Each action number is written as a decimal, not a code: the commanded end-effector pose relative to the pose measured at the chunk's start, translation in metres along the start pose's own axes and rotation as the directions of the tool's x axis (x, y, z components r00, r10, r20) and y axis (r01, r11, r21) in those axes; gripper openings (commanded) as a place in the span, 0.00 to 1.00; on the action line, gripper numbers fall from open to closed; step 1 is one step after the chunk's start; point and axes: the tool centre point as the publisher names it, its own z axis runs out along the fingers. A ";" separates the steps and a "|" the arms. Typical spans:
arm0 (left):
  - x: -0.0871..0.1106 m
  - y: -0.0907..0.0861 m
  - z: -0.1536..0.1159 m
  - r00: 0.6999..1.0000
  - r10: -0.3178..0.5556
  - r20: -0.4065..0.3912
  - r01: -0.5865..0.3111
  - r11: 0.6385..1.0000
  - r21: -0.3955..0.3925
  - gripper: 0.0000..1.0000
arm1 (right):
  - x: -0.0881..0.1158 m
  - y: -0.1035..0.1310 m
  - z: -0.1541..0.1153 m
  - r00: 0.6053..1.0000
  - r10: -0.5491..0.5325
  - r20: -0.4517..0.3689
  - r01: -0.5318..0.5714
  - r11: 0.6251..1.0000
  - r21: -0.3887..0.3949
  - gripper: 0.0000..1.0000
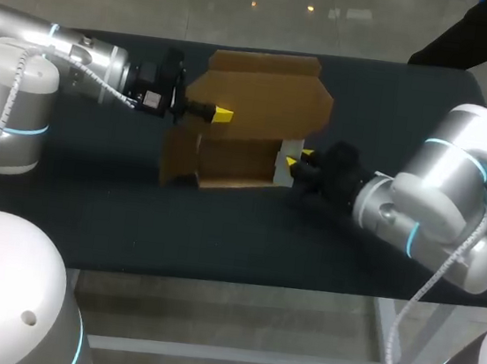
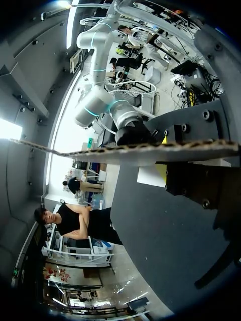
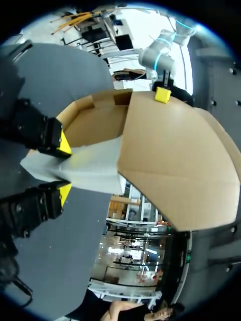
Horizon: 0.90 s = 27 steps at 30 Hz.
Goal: Assemble the packaging by folding the flat box into shape, placing the metal phone stand inside, and closing the box properly
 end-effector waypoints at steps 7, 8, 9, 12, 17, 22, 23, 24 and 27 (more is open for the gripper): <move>0.001 0.004 0.004 1.000 0.000 -0.003 0.000 1.000 -0.005 0.00 | 0.000 0.001 0.015 0.989 0.002 0.148 -0.002 1.000 -0.005 0.29; 0.001 0.004 0.004 1.000 0.000 -0.003 0.000 1.000 -0.005 0.00 | 0.000 0.002 0.015 0.989 0.003 0.150 -0.002 1.000 -0.005 0.29; 0.001 0.004 0.004 1.000 0.000 -0.003 0.000 1.000 -0.005 0.00 | 0.000 0.002 0.015 0.988 0.004 0.151 -0.003 1.000 -0.006 0.29; 0.001 0.004 0.004 1.000 0.000 -0.003 0.000 1.000 -0.005 0.00 | -0.001 0.002 0.017 0.988 0.007 0.153 -0.006 1.000 -0.006 0.27; 0.001 0.004 0.004 1.000 0.000 -0.003 0.000 1.000 -0.005 0.00 | -0.002 0.004 0.020 0.986 0.011 0.167 -0.010 1.000 -0.004 0.25; 0.001 0.004 0.004 1.000 0.000 -0.003 0.000 1.000 -0.005 0.00 | -0.001 0.006 0.024 0.984 0.016 0.179 -0.016 1.000 -0.001 0.28; 0.001 0.004 0.004 1.000 0.000 -0.003 0.000 1.000 -0.005 0.00 | -0.001 0.006 0.025 0.983 0.016 0.180 -0.017 1.000 0.002 0.28; 0.001 0.004 0.004 1.000 0.000 -0.003 0.000 1.000 -0.005 0.00 | -0.001 0.007 0.026 0.983 0.017 0.181 -0.018 1.000 0.004 0.29; 0.001 0.004 0.004 1.000 0.000 -0.003 0.000 1.000 -0.005 0.00 | -0.001 0.008 0.028 0.983 0.018 0.185 -0.020 1.000 0.010 0.31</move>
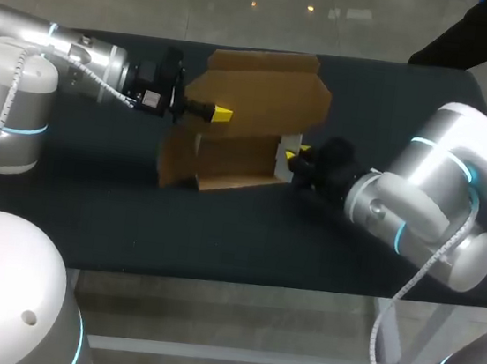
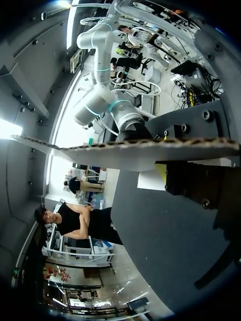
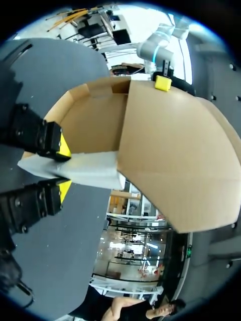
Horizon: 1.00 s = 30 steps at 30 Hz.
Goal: Assemble the packaging by folding the flat box into shape, placing the metal phone stand inside, and closing the box properly
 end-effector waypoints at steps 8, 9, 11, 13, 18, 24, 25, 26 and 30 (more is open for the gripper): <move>0.000 0.005 0.006 1.000 0.000 -0.004 0.000 1.000 -0.006 0.00 | 0.007 0.003 0.022 0.990 0.005 0.138 -0.009 0.999 0.031 0.32; 0.000 0.005 0.006 1.000 0.000 -0.004 0.000 1.000 -0.006 0.00 | 0.006 0.003 0.023 0.990 0.005 0.138 -0.010 0.999 0.032 0.31; 0.000 0.005 0.006 1.000 0.000 -0.004 0.000 1.000 -0.006 0.00 | 0.006 0.002 0.025 0.991 0.010 0.137 -0.015 0.999 0.037 0.30; 0.000 0.005 0.006 1.000 0.000 -0.004 0.000 1.000 -0.006 0.00 | 0.005 0.002 0.027 0.991 0.013 0.137 -0.018 0.999 0.040 0.28; 0.000 0.005 0.006 1.000 0.000 -0.004 0.000 1.000 -0.006 0.00 | 0.004 0.000 0.031 0.991 0.020 0.133 -0.026 0.999 0.045 0.15; 0.000 0.005 0.006 1.000 0.000 -0.004 0.000 1.000 -0.006 0.00 | 0.003 -0.002 0.032 0.991 0.027 0.133 -0.034 0.998 0.051 0.00; 0.000 0.005 0.006 1.000 0.000 -0.004 0.000 1.000 -0.006 0.00 | 0.003 -0.002 0.031 0.990 0.027 0.135 -0.034 0.998 0.053 0.00; 0.000 0.005 0.006 1.000 0.000 -0.004 0.000 1.000 -0.006 0.00 | 0.002 -0.001 0.030 0.990 0.027 0.139 -0.035 0.998 0.054 0.00; 0.000 0.005 0.006 1.000 0.000 -0.004 0.000 1.000 -0.006 0.00 | 0.001 0.002 0.025 0.986 0.032 0.162 -0.042 0.997 0.057 0.00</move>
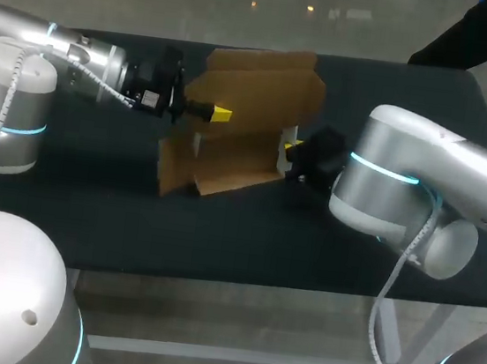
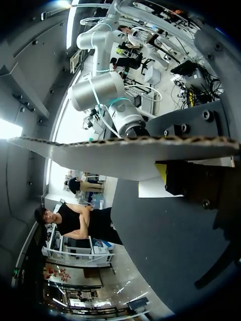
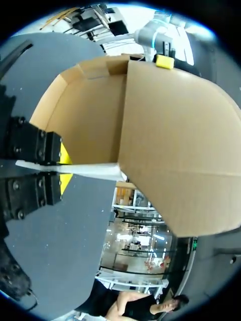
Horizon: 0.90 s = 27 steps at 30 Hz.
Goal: Assemble the packaging by folding the flat box into shape, placing the metal phone stand inside, and closing the box properly
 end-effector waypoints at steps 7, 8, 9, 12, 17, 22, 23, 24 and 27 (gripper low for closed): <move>-0.001 0.000 0.004 1.000 0.015 0.004 -0.015 1.000 -0.011 0.00 | 0.009 0.003 -0.001 0.996 0.019 0.091 -0.020 1.000 0.010 0.00; -0.001 -0.003 0.002 0.999 0.030 0.011 -0.030 0.999 -0.022 0.22 | 0.009 0.003 -0.002 0.996 0.022 0.091 -0.024 1.000 0.012 0.00; -0.001 -0.006 0.000 0.999 0.040 0.021 -0.039 0.999 -0.035 0.47 | 0.009 0.003 -0.004 0.996 0.025 0.091 -0.026 1.000 0.015 0.00; 0.000 -0.014 -0.008 0.996 0.074 0.040 -0.072 0.996 -0.055 1.00 | 0.009 0.004 -0.010 0.995 0.029 0.096 -0.031 0.999 0.021 0.00; 0.001 -0.026 -0.020 0.990 0.126 0.070 -0.120 0.989 -0.082 1.00 | 0.006 0.005 -0.021 0.994 0.051 0.101 -0.056 0.998 0.043 0.00; 0.003 -0.032 -0.030 0.980 0.176 0.090 -0.163 0.978 -0.131 1.00 | 0.003 0.005 -0.031 0.992 0.085 0.096 -0.093 0.992 0.084 0.00; 0.003 -0.033 -0.031 0.978 0.184 0.094 -0.170 0.976 -0.138 1.00 | 0.002 0.006 -0.032 0.991 0.089 0.103 -0.099 0.990 0.098 0.00; 0.004 -0.033 -0.033 0.977 0.190 0.100 -0.175 0.974 -0.146 1.00 | 0.001 0.006 -0.034 0.990 0.098 0.099 -0.109 0.989 0.103 0.00; 0.006 -0.032 -0.039 0.971 0.207 0.122 -0.187 0.970 -0.156 1.00 | -0.004 0.005 -0.040 0.988 0.131 0.083 -0.141 0.982 0.125 0.00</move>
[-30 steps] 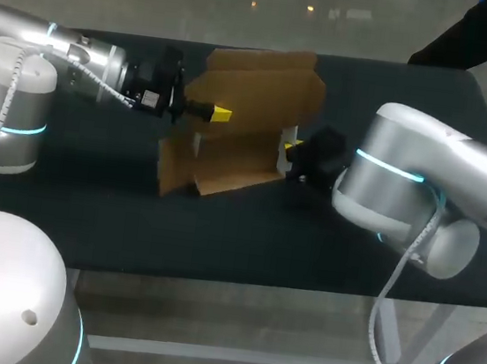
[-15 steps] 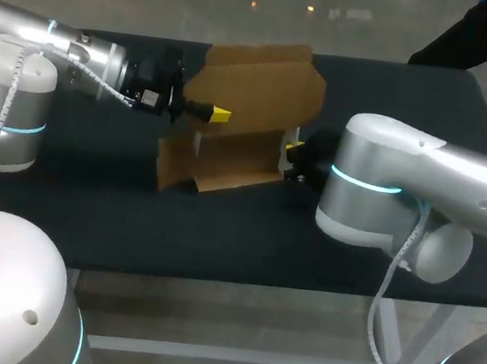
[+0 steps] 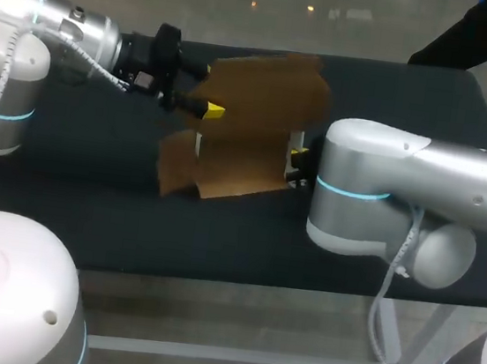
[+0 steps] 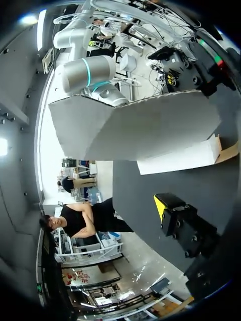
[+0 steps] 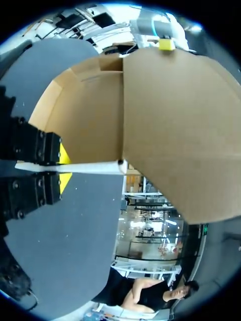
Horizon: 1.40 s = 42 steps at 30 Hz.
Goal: Assemble the packaging by folding the flat box into shape, placing the metal phone stand inside, and closing the box properly
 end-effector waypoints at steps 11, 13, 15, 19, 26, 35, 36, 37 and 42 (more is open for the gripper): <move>0.012 0.001 -0.041 0.983 0.044 0.178 -0.040 0.999 -0.030 1.00 | -0.022 0.009 -0.029 0.993 0.063 -0.102 -0.056 0.996 0.070 0.00; 0.013 0.001 -0.045 0.978 0.057 0.201 -0.051 0.998 -0.033 1.00 | -0.024 0.008 -0.032 0.985 0.086 -0.153 -0.076 0.995 0.068 0.00; 0.013 0.002 -0.050 0.973 0.064 0.221 -0.057 0.998 -0.037 1.00 | -0.027 0.007 -0.035 0.977 0.106 -0.187 -0.094 0.993 0.072 0.00; 0.015 0.001 -0.058 0.967 0.085 0.242 -0.075 0.996 -0.049 1.00 | -0.029 0.005 -0.041 0.961 0.131 -0.244 -0.113 0.990 0.087 0.00; 0.016 0.000 -0.071 0.960 0.116 0.256 -0.100 0.992 -0.074 1.00 | -0.028 0.003 -0.050 0.925 0.156 -0.346 -0.119 0.985 0.128 0.00; 0.020 0.002 -0.082 0.958 0.149 0.245 -0.123 0.985 -0.118 1.00 | -0.027 0.001 -0.058 0.878 0.193 -0.439 -0.114 0.973 0.201 0.00; 0.020 0.002 -0.083 0.957 0.153 0.245 -0.126 0.984 -0.123 1.00 | -0.027 0.001 -0.059 0.877 0.195 -0.440 -0.109 0.971 0.212 0.00; 0.021 0.002 -0.084 0.957 0.156 0.244 -0.128 0.984 -0.128 1.00 | -0.026 0.000 -0.059 0.865 0.202 -0.459 -0.109 0.969 0.221 0.00; 0.024 0.001 -0.087 0.958 0.167 0.234 -0.136 0.980 -0.144 1.00 | -0.022 0.000 -0.059 0.839 0.225 -0.495 -0.088 0.955 0.285 0.00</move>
